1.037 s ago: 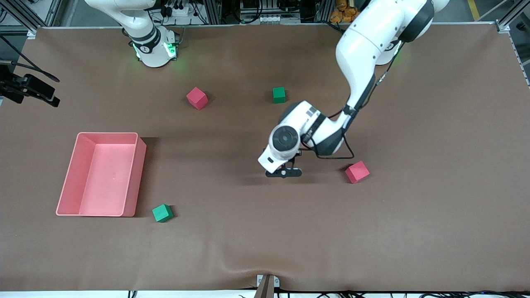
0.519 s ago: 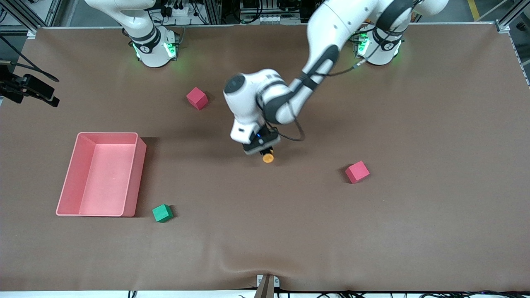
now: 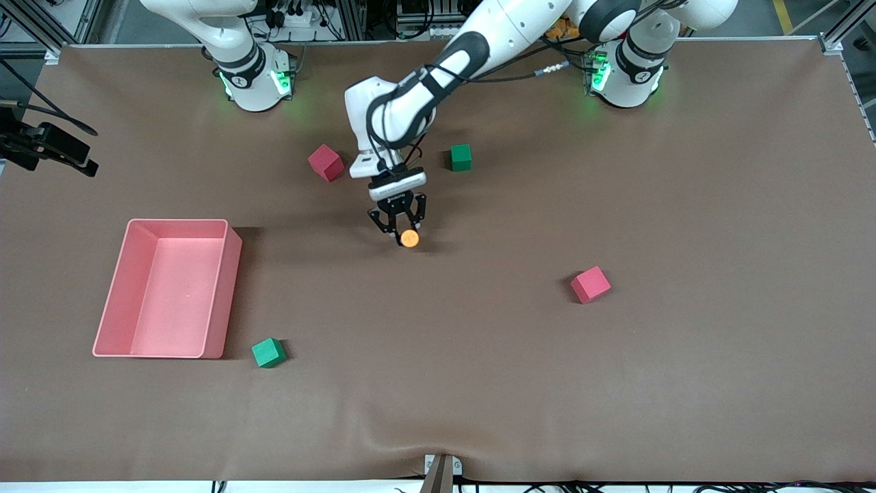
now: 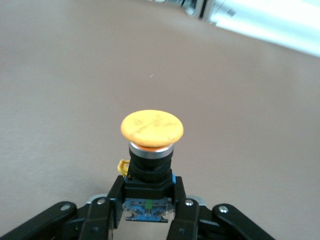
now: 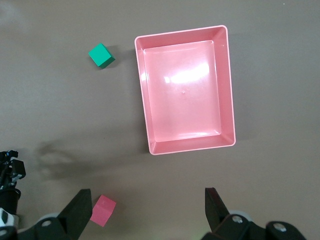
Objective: Place and upright button with both arms
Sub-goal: 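Lift the button with the left gripper and carry it toward the robot, then set the button upright on the table and open the left gripper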
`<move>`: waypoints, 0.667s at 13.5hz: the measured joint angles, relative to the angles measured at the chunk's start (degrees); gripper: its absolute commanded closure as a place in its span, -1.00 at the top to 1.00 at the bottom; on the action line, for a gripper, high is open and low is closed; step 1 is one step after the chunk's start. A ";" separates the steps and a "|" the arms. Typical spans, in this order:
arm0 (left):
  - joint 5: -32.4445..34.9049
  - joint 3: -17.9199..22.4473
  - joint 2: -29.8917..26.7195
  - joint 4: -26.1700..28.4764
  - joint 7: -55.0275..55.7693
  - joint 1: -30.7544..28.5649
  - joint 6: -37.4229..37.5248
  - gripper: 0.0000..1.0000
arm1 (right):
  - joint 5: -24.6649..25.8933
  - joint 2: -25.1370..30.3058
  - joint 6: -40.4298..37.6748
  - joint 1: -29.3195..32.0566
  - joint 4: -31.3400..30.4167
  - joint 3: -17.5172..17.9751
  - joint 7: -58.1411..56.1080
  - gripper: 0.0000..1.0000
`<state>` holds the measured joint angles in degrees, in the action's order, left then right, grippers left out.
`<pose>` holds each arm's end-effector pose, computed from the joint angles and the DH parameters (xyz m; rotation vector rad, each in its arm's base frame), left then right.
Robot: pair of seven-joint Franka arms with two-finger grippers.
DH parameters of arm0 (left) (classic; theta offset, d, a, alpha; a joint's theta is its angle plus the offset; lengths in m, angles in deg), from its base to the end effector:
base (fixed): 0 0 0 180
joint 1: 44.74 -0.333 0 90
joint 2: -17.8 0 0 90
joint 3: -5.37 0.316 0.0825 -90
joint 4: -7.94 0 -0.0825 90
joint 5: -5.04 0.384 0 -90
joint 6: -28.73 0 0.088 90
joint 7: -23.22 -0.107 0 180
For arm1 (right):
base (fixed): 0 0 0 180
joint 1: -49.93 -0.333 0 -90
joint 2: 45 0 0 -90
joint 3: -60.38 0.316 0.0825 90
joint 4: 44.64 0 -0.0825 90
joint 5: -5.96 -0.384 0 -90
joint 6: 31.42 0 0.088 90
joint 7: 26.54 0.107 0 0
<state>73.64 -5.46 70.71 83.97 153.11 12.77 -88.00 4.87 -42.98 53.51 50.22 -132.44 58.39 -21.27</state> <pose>0.3503 -0.6518 0.1852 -2.7641 -0.6399 -1.2984 0.5343 -0.0195 0.6540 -3.1151 0.2031 0.0240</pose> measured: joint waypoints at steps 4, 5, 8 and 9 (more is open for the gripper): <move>9.01 2.09 3.75 2.12 2.88 3.95 3.46 -1.00 | 0.00 0.00 -0.03 0.02 -0.02 -0.02 0.00 1.00; 11.46 2.44 5.14 2.13 3.15 4.72 4.04 -1.00 | 0.00 0.00 -0.06 0.02 -0.03 -0.02 0.00 1.00; 15.64 3.37 6.40 2.12 3.21 6.34 6.13 -1.00 | 0.00 0.00 -0.08 0.03 -0.03 -0.04 0.00 1.00; 15.70 3.54 6.48 2.13 3.20 6.70 6.31 -1.00 | 0.00 0.00 -0.08 0.03 -0.03 -0.04 0.00 1.00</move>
<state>89.34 -1.92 77.19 86.09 156.31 19.48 -81.69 4.87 -42.98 53.43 50.26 -132.46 58.35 -21.27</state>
